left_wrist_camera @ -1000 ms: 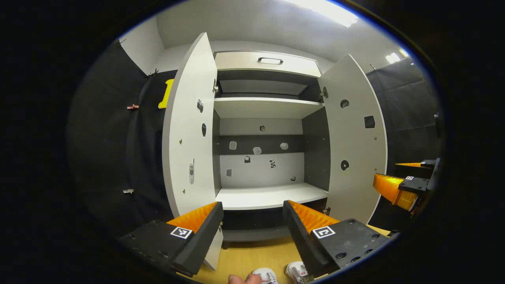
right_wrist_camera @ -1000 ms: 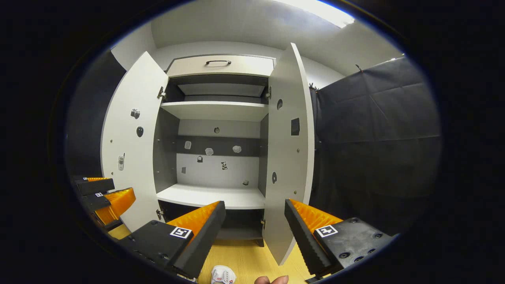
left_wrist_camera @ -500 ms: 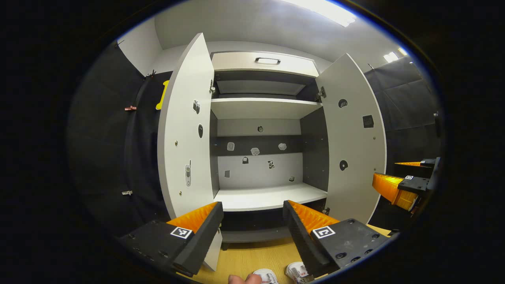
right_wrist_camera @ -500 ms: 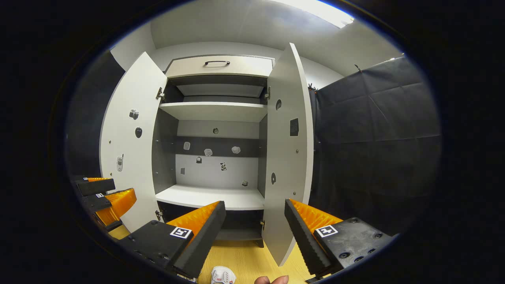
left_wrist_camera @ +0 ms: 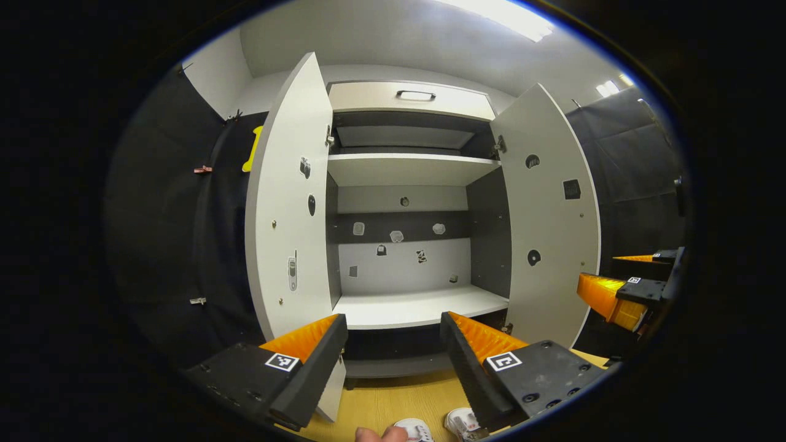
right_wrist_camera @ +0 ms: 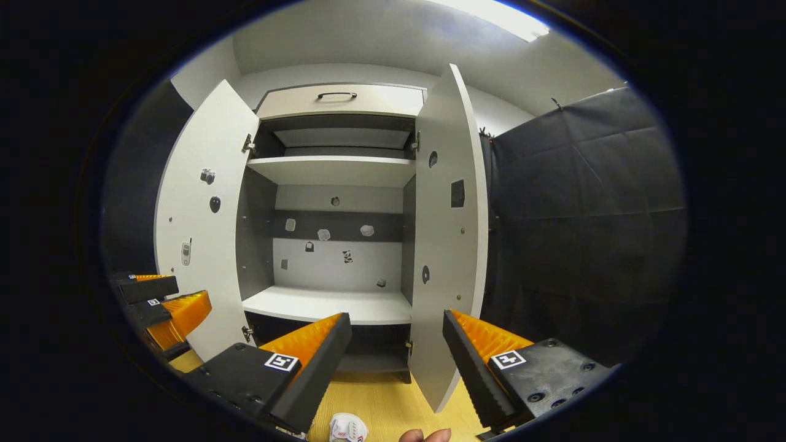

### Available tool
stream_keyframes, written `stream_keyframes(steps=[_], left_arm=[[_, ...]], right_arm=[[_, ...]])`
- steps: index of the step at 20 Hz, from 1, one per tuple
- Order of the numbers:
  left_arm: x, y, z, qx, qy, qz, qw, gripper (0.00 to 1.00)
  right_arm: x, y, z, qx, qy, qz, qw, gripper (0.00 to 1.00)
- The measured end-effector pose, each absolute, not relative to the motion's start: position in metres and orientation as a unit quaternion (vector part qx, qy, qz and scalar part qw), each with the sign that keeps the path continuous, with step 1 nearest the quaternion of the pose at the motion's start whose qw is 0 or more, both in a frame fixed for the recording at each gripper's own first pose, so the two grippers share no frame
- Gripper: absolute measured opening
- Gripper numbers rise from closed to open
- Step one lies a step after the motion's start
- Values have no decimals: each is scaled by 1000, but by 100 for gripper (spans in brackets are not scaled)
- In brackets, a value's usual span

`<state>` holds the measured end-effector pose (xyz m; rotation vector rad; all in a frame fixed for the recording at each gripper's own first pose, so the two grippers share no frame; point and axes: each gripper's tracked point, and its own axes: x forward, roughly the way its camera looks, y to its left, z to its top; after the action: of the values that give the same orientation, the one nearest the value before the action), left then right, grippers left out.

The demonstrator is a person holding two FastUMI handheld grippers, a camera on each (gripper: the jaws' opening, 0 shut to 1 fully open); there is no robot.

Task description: Grab one shoe with the right hand and put it into the shoe cabinet, grab the other shoe with the left hand and put it into the shoe cabinet; then close the right door with the right hand and the left door with the left hand.

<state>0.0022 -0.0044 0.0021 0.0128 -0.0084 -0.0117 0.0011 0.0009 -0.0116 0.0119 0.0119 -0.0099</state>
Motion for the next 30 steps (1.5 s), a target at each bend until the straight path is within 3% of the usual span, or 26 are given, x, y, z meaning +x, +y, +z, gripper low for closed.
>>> stream_keyframes(steps=[7,22,25,28,30], left_arm=[[-8,8,-8,5,1,2,1000,94],[-32,43,-59,21,37,38,998,95],[-36,45,-68,22,45,42,998,94],[-40,47,-72,26,45,42,998,94],[-42,48,-77,27,49,43,998,94]], right_arm=[[-15,22,-71,18,69,11,997,98],[-98,116,-332,66,313,123,939,99],[-103,126,-373,100,362,123,918,96],[-107,126,-409,101,393,116,906,83],[-101,125,-429,96,403,107,904,83]])
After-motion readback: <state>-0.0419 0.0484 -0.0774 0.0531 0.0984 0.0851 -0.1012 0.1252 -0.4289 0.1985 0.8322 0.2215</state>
